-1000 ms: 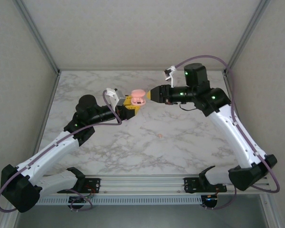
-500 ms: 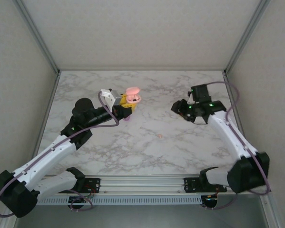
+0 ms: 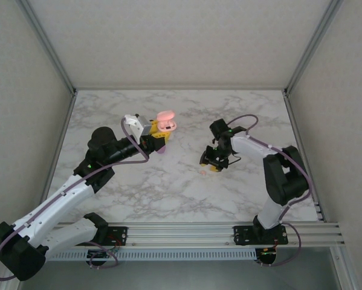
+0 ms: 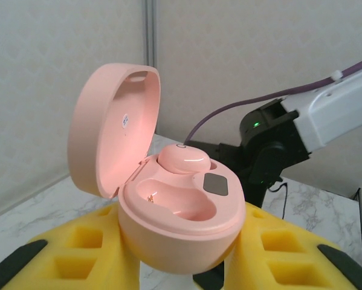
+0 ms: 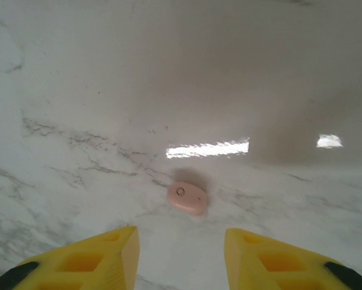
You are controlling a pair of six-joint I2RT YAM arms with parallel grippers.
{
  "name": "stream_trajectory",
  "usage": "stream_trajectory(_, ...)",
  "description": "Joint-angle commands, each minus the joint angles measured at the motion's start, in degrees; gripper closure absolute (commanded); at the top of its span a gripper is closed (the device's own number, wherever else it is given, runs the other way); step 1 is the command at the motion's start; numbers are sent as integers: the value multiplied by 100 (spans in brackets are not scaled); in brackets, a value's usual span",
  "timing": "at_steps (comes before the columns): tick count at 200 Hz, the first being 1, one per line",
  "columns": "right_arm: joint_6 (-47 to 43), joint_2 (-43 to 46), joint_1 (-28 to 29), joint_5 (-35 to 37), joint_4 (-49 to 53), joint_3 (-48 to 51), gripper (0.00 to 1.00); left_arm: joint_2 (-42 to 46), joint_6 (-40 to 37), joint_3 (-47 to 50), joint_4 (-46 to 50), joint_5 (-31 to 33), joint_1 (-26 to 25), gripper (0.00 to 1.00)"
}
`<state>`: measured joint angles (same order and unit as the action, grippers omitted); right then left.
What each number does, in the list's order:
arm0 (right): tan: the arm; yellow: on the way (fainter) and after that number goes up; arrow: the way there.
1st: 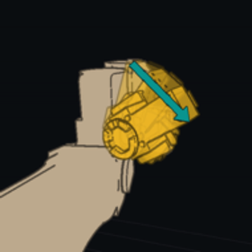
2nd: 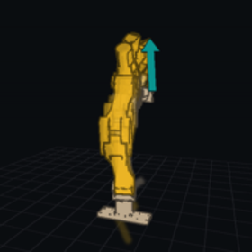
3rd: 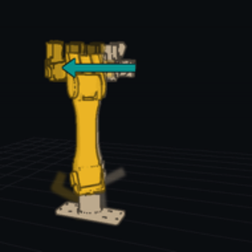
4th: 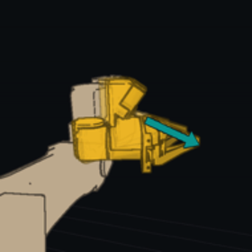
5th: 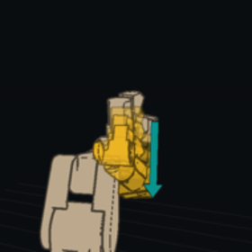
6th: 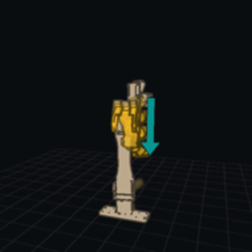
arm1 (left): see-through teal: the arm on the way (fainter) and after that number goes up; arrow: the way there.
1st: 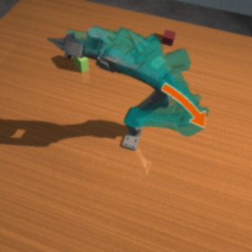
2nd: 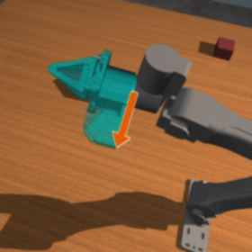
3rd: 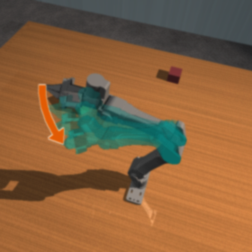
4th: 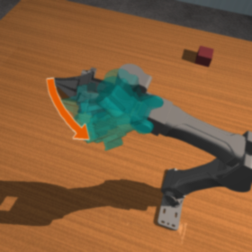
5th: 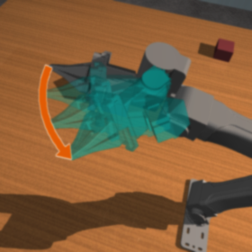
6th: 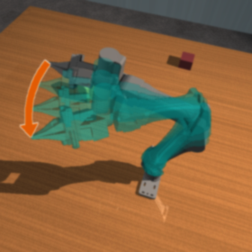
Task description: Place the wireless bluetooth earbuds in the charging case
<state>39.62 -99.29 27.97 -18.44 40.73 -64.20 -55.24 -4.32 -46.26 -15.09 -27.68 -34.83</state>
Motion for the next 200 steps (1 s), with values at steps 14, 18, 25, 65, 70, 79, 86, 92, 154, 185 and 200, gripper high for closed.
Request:
stream_trajectory(14, -444, -393, 64, -86, -194, -220, 57, 127, -90, -15, 92, 57, -12, 83)
stream_trajectory(18, -493, -400, 76, -117, -239, -203, 57, 146, -101, -15, 107, 61, -7, 83)
stream_trajectory(25, -546, -426, 82, -160, -312, -181, 57, 162, -103, -10, 120, 69, -11, 83)
stream_trajectory(65, -738, -695, 102, -309, -297, -189, 58, 164, -91, -3, 121, 88, -7, 83)
stream_trajectory(70, -762, -716, 117, -305, -302, -182, 58, 163, -87, 1, 121, 88, -11, 83)
stream_trajectory(79, -775, -752, 131, -304, -277, -171, 58, 158, -86, -6, 121, 88, -10, 83)
stream_trajectory(86, -792, -759, 152, -330, -238, -171, 59, 155, -88, -6, 120, 88, -14, 83)
stream_trajectory(92, -815, -758, 184, -367, -242, -167, 60, 157, -95, -15, 121, 88, -7, 83)
stream_trajectory(154, -888, -547, 410, -587, -244, -159, 63, 71, -77, -32, 88, 44, -13, 83)
stream_trajectory(185, -885, -575, 463, -593, -65, -322, 66, 67, -80, -32, 99, 44, -17, 83)
stream_trajectory(200, -886, -597, 506, -526, 35, -388, 66, 66, -99, -33, 120, 52, -15, 83)
